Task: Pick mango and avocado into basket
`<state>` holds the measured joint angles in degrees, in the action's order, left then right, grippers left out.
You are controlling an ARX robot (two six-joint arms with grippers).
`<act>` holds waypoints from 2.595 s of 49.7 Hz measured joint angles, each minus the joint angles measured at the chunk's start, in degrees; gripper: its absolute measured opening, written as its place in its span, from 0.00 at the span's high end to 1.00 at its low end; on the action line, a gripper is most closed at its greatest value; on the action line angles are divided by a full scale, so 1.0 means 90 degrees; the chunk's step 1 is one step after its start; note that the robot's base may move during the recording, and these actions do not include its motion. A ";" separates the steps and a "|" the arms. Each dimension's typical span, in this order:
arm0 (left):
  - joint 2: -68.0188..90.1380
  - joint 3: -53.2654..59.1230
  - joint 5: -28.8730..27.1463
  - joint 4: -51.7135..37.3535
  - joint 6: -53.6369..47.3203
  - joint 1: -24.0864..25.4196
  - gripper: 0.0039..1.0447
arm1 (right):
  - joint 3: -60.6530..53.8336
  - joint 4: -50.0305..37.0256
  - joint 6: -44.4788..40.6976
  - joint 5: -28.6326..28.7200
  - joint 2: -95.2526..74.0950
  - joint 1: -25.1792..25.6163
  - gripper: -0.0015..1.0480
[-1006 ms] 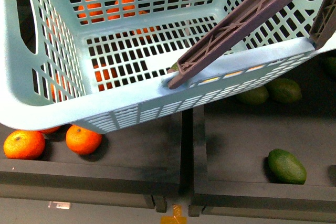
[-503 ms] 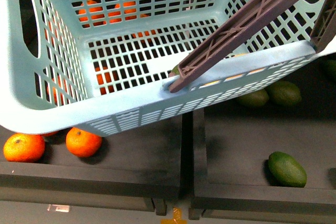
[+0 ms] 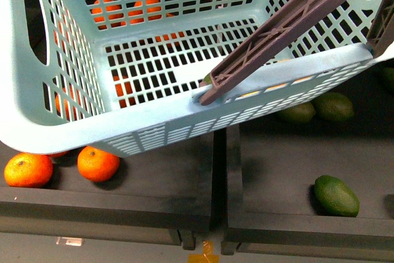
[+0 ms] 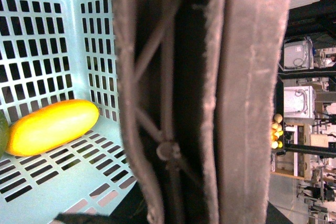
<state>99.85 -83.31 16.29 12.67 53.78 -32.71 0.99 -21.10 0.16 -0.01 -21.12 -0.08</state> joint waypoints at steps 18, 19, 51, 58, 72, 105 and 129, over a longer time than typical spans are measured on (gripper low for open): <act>0.0000 0.0000 0.0000 0.0000 0.0002 0.0000 0.86 | 0.0000 0.0777 0.0000 0.0000 0.0784 0.0000 0.98; 0.0000 0.0000 0.0000 0.0000 0.0002 0.0000 0.86 | 0.0000 0.0816 0.0000 0.0000 0.0823 0.0000 0.98; 0.0000 0.0000 -0.0010 0.0000 -0.0002 0.0002 0.86 | 0.0000 0.2331 -0.0002 0.0000 0.2305 0.0000 0.89; 0.0000 0.0000 -0.0017 0.0000 0.0002 0.0002 0.86 | 0.0002 0.2334 -0.0002 0.0000 0.2307 0.0000 0.68; 0.0000 0.0000 -0.0017 0.0000 0.0000 0.0002 0.86 | 0.0002 0.2334 -0.0002 0.0000 0.2307 0.0000 0.20; 0.0000 0.0000 0.0017 -0.0002 0.0041 -0.0061 0.86 | 0.0002 0.2351 0.0000 -0.0019 0.2314 -0.0002 0.08; -0.0002 0.0000 0.0007 0.0000 0.0005 -0.0007 0.86 | 0.0002 0.2351 -0.0002 -0.0002 0.2319 0.0000 0.08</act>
<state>99.83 -83.31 16.36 12.67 53.82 -32.77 1.02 0.05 0.14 -0.03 -0.25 -0.08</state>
